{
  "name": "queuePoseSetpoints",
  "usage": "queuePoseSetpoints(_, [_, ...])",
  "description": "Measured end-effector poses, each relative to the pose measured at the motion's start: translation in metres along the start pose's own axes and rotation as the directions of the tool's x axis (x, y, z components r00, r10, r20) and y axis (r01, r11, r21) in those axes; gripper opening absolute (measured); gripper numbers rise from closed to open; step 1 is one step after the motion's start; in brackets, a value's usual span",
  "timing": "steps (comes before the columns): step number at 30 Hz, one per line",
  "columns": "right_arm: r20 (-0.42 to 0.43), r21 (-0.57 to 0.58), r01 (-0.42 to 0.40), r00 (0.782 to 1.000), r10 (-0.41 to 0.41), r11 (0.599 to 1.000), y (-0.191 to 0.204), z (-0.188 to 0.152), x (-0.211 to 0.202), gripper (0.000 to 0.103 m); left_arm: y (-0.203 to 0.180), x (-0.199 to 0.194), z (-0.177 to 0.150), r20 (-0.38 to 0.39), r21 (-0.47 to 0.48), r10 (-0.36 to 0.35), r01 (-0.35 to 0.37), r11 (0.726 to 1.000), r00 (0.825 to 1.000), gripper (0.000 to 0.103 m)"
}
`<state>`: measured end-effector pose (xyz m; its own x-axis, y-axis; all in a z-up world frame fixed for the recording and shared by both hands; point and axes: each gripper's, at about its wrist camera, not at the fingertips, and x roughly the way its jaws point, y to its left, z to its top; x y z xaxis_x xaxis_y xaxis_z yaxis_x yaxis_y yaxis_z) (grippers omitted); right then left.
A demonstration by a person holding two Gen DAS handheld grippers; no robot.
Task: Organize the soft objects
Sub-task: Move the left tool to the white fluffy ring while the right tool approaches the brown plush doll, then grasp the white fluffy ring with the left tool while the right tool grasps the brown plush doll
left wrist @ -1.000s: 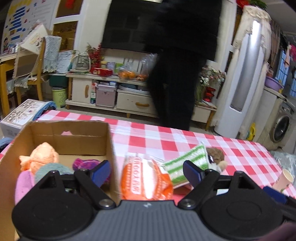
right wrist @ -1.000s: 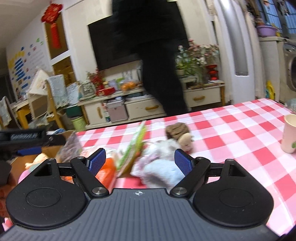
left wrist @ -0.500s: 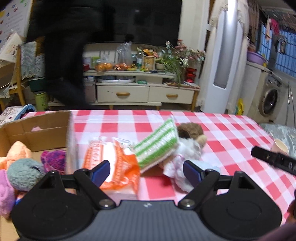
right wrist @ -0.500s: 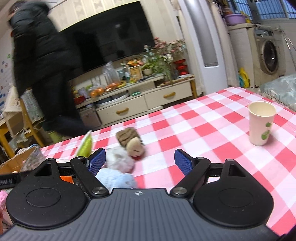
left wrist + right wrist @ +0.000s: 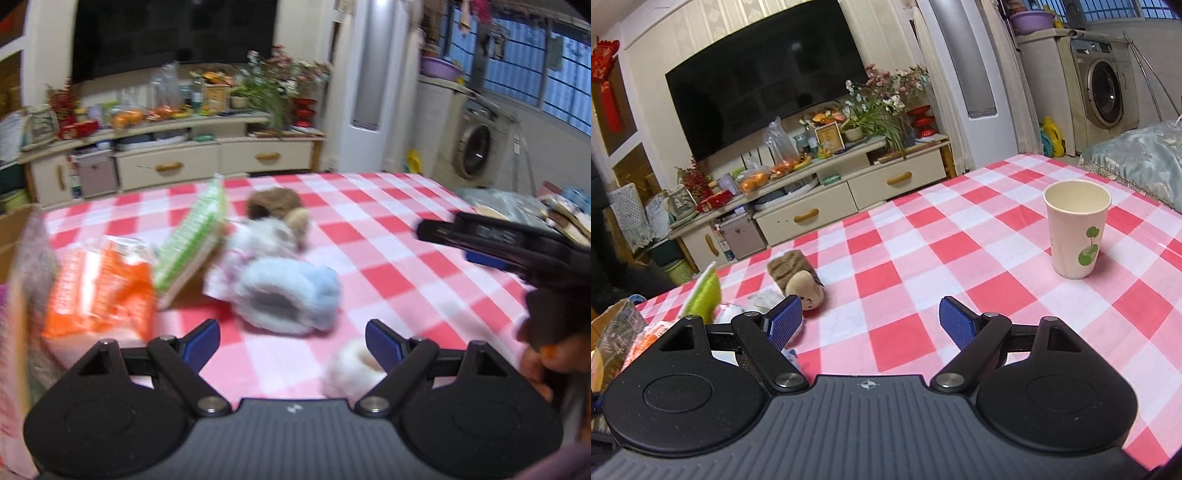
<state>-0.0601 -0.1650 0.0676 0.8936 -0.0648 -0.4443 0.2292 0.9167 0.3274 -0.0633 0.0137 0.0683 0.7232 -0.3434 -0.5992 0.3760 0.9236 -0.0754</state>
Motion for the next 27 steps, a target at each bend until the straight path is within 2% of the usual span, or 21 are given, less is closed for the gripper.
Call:
queuePoseSetpoints(8, [-0.039, 0.022, 0.004, 0.999, -0.004, 1.000, -0.011, -0.001, 0.013, 0.102, -0.036, 0.013, -0.020, -0.061, 0.061, -0.139, 0.143, 0.988, 0.988, 0.086])
queuePoseSetpoints(11, [-0.050, 0.025, -0.002, 0.999, 0.003, 1.000, -0.014, -0.001, 0.018, 0.102, -0.048, 0.020, -0.027, -0.083, 0.090, -0.165, 0.173, 0.981, 0.983, 0.086])
queuePoseSetpoints(22, [-0.089, 0.028, -0.079, 0.993, 0.081, 0.996, -0.015, 0.012, 0.047, 0.102, -0.057, 0.048, -0.033, -0.113, 0.091, -0.136, 0.147, 0.985, 0.984, 0.085])
queuePoseSetpoints(27, [-0.108, 0.023, -0.128, 0.986, 0.130, 0.991, -0.010, 0.021, 0.068, 0.102, -0.057, 0.059, -0.033, -0.126, 0.087, -0.114, 0.125, 0.988, 0.985, 0.079])
